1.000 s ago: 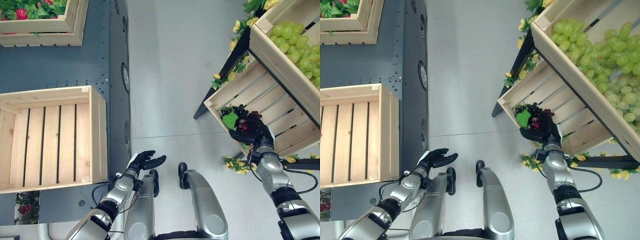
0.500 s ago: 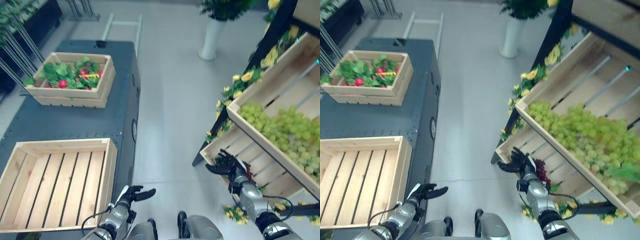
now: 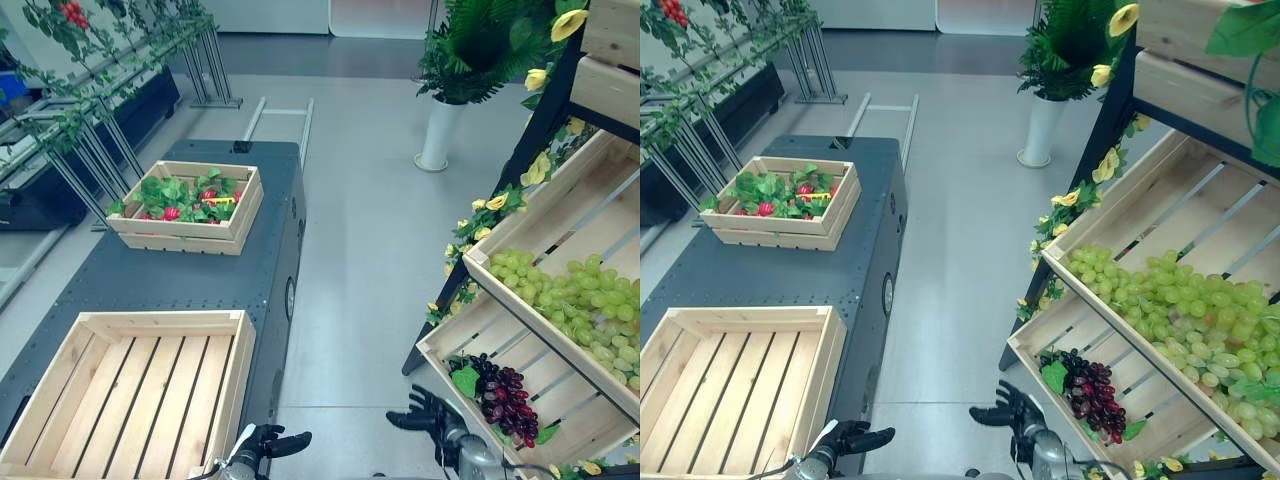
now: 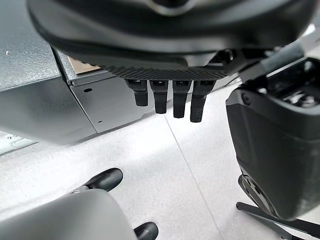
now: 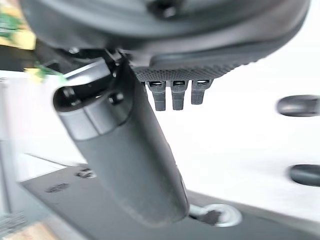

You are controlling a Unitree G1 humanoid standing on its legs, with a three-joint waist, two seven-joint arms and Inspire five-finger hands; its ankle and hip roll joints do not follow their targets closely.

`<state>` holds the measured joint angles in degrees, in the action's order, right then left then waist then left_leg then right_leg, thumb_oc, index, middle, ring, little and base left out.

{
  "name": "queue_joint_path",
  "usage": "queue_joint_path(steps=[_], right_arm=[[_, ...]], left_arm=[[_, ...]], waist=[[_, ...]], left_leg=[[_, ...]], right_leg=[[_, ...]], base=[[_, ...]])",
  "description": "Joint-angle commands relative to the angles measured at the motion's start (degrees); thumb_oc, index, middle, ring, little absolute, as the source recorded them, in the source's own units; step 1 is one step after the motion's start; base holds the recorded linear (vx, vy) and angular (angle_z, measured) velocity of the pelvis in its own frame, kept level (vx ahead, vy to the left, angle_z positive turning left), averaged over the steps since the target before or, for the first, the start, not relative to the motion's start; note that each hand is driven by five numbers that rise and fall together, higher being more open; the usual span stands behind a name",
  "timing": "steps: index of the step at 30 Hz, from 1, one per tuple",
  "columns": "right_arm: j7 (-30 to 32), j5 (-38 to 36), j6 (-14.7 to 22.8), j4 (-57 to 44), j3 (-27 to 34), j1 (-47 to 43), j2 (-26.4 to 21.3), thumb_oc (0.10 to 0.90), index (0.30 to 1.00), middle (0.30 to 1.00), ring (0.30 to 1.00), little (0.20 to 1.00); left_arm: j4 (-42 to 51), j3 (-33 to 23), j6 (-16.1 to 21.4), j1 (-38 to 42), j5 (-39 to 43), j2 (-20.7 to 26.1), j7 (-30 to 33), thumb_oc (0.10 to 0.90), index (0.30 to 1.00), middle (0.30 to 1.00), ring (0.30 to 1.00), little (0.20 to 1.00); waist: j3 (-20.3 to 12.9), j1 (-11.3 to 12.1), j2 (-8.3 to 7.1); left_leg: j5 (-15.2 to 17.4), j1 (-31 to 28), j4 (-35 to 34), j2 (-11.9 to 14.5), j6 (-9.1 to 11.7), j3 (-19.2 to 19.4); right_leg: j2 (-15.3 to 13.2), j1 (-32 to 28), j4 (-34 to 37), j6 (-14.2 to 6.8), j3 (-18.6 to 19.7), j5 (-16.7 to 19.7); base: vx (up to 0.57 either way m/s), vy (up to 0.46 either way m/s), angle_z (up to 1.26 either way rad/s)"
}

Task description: Pick up the fruits from the basket on one side to the basket on the other side

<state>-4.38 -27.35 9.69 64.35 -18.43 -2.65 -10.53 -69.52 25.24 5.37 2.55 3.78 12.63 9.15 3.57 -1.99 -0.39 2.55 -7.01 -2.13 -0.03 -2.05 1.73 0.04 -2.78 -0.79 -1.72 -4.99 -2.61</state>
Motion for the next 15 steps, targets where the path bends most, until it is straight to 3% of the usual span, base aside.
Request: queue_joint_path(steps=[1, 3, 8, 11, 14, 15], right_arm=[[-2.1, 3.2, 1.5, 2.8, 0.7, -4.1, 0.2, 0.800, 0.900, 0.900, 0.900, 0.900], [-1.9, 3.8, 1.4, 3.8, 0.6, -3.9, 0.3, 0.800, 0.900, 0.900, 0.900, 0.900], [2.2, 10.7, -6.1, 8.2, 1.3, -2.4, -0.1, 0.800, 0.900, 0.900, 0.900, 0.900], [2.2, 10.6, -6.4, 9.3, 1.6, -2.0, 0.2, 0.800, 0.900, 0.900, 0.900, 0.900], [-0.2, 6.4, -1.4, 9.1, 2.9, -1.0, 0.5, 0.800, 0.900, 0.900, 0.900, 0.900], [-0.2, 6.4, -1.4, 9.1, 2.9, -1.0, 0.5, 0.800, 0.900, 0.900, 0.900, 0.900]], left_arm=[[-2.7, -1.4, 3.2, 3.6, 0.9, -2.9, 2.2, 0.800, 0.900, 0.900, 0.900, 0.900], [-3.0, -1.6, 3.4, 3.4, 0.9, -3.0, 1.9, 0.800, 0.900, 0.900, 0.900, 0.900], [-3.9, -2.9, 3.5, 2.6, 3.9, -3.0, 0.9, 0.800, 0.900, 0.900, 0.900, 0.900], [-4.4, -3.7, 3.4, 2.4, 4.4, -3.1, 0.6, 0.800, 0.900, 0.900, 0.900, 0.900], [-4.4, -5.0, 6.4, 2.1, 4.4, -3.1, -0.5, 0.800, 0.900, 0.900, 0.900, 0.900], [-4.4, -5.0, 6.4, 2.1, 4.4, -3.1, -0.5, 0.800, 0.900, 0.900, 0.900, 0.900]], waist=[[-0.5, 0.2, -0.63], [-0.6, 0.2, -0.58], [-1.1, 0.3, -0.50], [-1.2, 0.5, -0.46], [-1.4, 0.4, -0.37], [-1.4, 0.4, -0.37]], left_leg=[[-0.1, 2.6, -2.9, -2.7, -0.1, -0.7], [0.0, 2.5, -2.9, -2.7, -0.2, -0.5], [0.3, 1.9, -2.9, -2.9, -0.5, -0.5], [0.3, 1.7, -2.9, -3.0, -0.6, -0.8], [0.5, 1.1, -2.9, -3.0, -0.6, -0.9], [0.5, 1.1, -2.9, -3.0, -0.6, -0.9]], right_leg=[[0.8, -1.3, 5.3, -0.3, 2.8, 3.0], [0.8, -1.3, 5.0, -0.3, 2.8, 2.7], [0.9, -2.2, 5.1, -0.2, 2.3, 2.2], [0.9, -2.5, 5.0, -0.1, 2.2, 2.0], [1.0, -2.9, 4.8, -0.1, 2.2, 1.8], [1.0, -2.9, 4.8, -0.1, 2.2, 1.8]], base=[[0.00, 0.000, 0.00], [0.00, 0.000, 0.00], [0.00, 0.000, 0.00], [0.01, -0.001, 0.01], [0.01, -0.001, 0.03], [0.00, 0.000, 0.00]])
